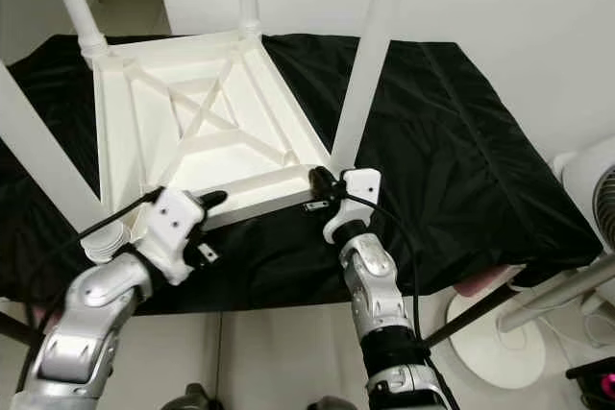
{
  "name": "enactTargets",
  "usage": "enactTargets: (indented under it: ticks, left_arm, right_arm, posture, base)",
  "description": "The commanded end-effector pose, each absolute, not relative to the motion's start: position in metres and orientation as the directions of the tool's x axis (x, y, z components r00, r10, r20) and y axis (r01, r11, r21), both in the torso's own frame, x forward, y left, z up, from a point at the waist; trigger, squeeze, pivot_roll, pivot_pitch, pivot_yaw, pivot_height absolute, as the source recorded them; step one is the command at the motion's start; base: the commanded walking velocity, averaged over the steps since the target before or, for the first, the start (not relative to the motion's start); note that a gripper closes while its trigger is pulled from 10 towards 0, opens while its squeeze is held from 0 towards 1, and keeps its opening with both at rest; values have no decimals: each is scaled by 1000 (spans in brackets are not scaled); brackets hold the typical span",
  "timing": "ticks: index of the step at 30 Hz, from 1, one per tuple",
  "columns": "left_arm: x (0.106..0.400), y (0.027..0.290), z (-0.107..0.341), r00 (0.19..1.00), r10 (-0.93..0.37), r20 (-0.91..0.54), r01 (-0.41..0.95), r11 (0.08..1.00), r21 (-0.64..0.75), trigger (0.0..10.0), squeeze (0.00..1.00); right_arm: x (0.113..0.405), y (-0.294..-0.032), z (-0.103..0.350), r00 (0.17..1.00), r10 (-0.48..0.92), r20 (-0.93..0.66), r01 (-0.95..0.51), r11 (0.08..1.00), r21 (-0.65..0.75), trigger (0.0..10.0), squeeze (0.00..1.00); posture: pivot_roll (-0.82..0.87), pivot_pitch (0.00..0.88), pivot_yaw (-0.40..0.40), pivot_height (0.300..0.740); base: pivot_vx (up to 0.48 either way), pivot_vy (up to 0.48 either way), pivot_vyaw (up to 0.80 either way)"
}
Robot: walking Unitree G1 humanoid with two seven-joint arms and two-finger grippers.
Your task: Building children table
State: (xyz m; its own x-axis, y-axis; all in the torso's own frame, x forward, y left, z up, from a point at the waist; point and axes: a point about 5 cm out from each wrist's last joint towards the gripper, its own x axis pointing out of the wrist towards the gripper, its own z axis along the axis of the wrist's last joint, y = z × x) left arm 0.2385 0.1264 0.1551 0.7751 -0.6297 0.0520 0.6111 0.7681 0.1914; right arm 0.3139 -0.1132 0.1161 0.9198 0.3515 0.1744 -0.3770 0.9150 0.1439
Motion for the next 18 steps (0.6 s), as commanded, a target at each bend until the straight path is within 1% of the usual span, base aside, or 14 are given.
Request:
enactTargets:
  ticks: [1,2,4,5,7,8,10,12,13,15,18]
  left_arm:
    - [237,132,161,827,-549,117,526,831,184,10000,0]
    - [234,133,162,828,-544,136,517,835,190,10000,0]
    - [224,137,160,822,-558,111,536,825,176,10000,0]
    - [224,137,160,822,-558,111,536,825,176,10000,0]
    - [212,140,158,807,-584,88,564,806,177,10000,0]
    - [212,140,158,807,-584,88,564,806,177,10000,0]
    - [197,152,159,769,-636,69,624,770,133,10000,0]
    - [197,152,159,769,-636,69,624,770,133,10000,0]
    - [192,157,159,755,-653,53,646,756,104,10000,0]
    - [184,167,155,713,-701,-15,696,704,139,10000,0]
    - [181,172,153,691,-722,-45,719,679,144,10000,0]
  right_arm:
    - [316,-112,116,914,366,175,-390,911,135,10000,0]
    - [316,-112,116,913,369,174,-393,910,134,10000,0]
    - [319,-111,117,909,381,171,-404,906,128,10000,0]
    - [319,-111,117,909,381,171,-404,906,128,10000,0]
    - [322,-110,117,905,390,170,-412,902,124,10000,0]
    - [322,-110,117,905,390,170,-412,902,124,10000,0]
    - [328,-109,120,901,397,175,-419,901,115,10000,0]
    - [328,-109,120,901,397,175,-419,901,115,10000,0]
    - [330,-110,121,901,397,177,-419,901,113,10000,0]
    - [336,-107,125,895,406,184,-428,898,101,10000,0]
    - [337,-107,126,892,410,189,-433,896,97,10000,0]
  posture:
    - [80,0,-61,740]
    - [86,0,-65,740]
    - [97,0,-71,740]
    - [97,0,-71,740]
    - [120,0,-77,740]
    - [120,0,-77,740]
    - [129,0,-78,740]
    - [129,0,-78,740]
    - [143,0,-83,740]
    - [150,0,-83,740]
    - [150,0,-83,740]
  base:
    - [0,0,0]
    - [0,0,0]
    - [0,0,0]
    - [0,0,0]
    - [0,0,0]
    - [0,0,0]
    - [0,0,0]
    - [0,0,0]
    - [0,0,0]
    - [0,0,0]
    - [0,0,0]
